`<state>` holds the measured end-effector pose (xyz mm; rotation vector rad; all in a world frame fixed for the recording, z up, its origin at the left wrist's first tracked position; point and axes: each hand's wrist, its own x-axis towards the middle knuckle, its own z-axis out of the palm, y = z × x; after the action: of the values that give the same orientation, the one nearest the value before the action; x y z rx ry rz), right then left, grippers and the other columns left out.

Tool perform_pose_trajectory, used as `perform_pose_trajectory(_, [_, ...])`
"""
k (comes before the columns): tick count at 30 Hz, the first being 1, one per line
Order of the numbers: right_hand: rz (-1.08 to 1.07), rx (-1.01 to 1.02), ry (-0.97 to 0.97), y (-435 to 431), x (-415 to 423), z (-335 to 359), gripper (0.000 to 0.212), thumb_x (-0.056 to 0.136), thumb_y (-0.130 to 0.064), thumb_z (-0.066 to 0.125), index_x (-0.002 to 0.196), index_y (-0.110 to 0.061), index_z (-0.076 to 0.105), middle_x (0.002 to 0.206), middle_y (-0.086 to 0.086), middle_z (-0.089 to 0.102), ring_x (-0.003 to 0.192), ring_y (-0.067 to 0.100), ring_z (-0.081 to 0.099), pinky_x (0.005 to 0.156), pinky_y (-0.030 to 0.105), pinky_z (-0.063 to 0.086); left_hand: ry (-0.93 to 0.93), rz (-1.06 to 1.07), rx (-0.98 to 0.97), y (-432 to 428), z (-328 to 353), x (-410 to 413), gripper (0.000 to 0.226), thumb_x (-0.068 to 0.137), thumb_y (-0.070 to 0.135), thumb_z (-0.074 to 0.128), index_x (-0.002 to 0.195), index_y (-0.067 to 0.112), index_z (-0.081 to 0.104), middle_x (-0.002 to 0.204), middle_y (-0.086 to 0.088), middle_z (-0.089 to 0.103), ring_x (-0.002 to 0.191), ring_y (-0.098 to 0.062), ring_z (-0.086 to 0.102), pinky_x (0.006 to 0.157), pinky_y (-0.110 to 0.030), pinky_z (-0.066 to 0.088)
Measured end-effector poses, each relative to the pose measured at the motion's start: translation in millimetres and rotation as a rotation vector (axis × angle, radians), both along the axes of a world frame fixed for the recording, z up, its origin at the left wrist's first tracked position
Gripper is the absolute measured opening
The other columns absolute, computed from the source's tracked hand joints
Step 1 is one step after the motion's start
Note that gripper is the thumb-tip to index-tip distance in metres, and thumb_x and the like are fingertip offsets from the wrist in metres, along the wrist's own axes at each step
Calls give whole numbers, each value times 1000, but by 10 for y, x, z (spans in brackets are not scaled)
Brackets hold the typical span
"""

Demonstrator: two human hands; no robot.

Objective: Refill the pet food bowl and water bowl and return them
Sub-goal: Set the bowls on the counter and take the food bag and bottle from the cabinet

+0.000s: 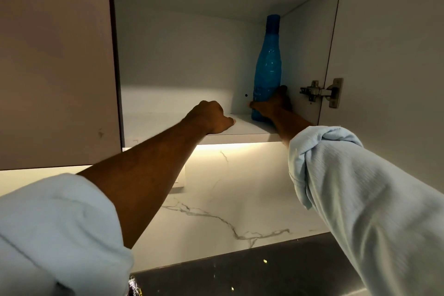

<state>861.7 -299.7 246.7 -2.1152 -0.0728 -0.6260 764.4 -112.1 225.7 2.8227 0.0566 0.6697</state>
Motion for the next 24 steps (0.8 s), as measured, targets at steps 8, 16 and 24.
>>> perform_pose_trajectory(8, [36, 44, -15, -19, -222, 5, 105, 72, -44, 92, 151, -15, 30, 148, 9, 53, 132, 32, 57, 106, 41, 53, -27, -31, -56, -3, 14, -68, 60, 89, 60, 72, 117, 8, 76, 122, -14, 73, 115, -32, 65, 101, -45, 57])
perform_pose_trajectory(16, [69, 2, -50, -180, -533, -68, 108, 64, -50, 94, 150, -18, 37, 144, 6, 57, 126, 29, 59, 102, 42, 56, -48, -1, -88, -37, 2, -320, 35, 86, 40, 68, 109, 13, 77, 119, -15, 70, 112, -36, 66, 96, -41, 58])
perform_pose_trajectory(24, [97, 7, -105, -328, -1006, -76, 110, 57, -55, 92, 148, -20, 41, 141, 4, 60, 124, 27, 61, 101, 47, 57, -51, -38, -103, 25, -11, -748, 29, 89, 42, 62, 81, 18, 76, 103, -13, 71, 102, -34, 65, 93, -41, 58])
